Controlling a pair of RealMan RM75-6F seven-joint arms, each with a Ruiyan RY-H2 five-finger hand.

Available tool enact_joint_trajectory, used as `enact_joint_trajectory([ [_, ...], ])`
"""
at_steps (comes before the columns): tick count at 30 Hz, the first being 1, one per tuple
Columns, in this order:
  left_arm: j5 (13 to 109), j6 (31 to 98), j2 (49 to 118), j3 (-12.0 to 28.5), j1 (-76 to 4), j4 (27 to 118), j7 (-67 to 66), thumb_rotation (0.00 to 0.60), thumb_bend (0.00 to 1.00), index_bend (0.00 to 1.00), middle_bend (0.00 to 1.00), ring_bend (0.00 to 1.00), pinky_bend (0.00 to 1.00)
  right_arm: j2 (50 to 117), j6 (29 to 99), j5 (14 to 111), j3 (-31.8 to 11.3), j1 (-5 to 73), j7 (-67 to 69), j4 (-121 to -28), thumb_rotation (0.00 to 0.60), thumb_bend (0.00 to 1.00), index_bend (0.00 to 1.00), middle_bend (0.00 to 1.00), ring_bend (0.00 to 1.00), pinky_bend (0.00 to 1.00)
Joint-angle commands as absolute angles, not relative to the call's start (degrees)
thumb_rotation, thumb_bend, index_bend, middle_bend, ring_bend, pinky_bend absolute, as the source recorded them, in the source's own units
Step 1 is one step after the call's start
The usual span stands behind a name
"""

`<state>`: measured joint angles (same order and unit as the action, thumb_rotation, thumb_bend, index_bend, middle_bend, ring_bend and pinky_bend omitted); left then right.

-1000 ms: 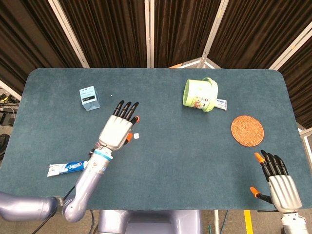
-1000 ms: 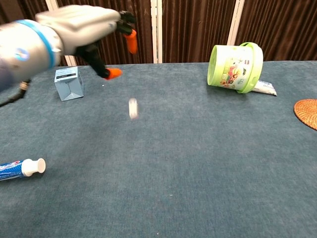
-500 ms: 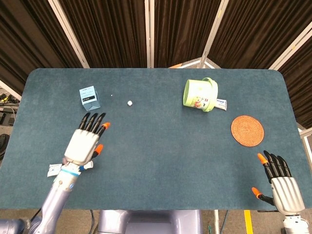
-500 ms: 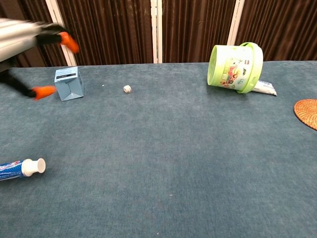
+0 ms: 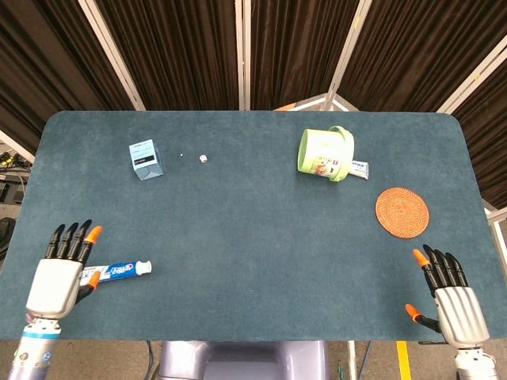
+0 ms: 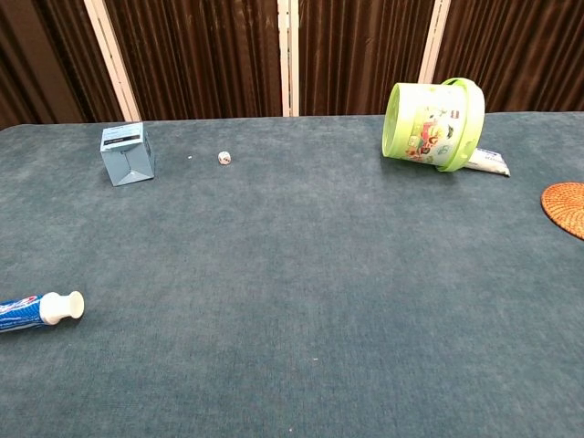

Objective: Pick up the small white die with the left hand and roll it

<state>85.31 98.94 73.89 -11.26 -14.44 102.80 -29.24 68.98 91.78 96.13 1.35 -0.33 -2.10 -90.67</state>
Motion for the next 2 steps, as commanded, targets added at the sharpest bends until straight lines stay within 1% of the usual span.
enact_joint_trajectory([
  [1, 86.36, 99.65, 72.96, -11.28, -12.68, 101.00, -28.32, 0.600, 0.33, 0.06, 0.00, 0.00, 0.00, 69.14, 91.08, 95.67, 1.08, 0.01, -2.21, -90.40, 0.600, 0.07, 0.00, 0.00, 0.00, 0.00],
  [2, 86.36, 99.53, 72.86, -11.18, -12.46, 100.85, -28.08, 0.600, 0.32, 0.06, 0.00, 0.00, 0.00, 69.21, 90.94, 95.59, 1.07, 0.06, -2.19, -90.32, 0.600, 0.07, 0.00, 0.00, 0.00, 0.00],
])
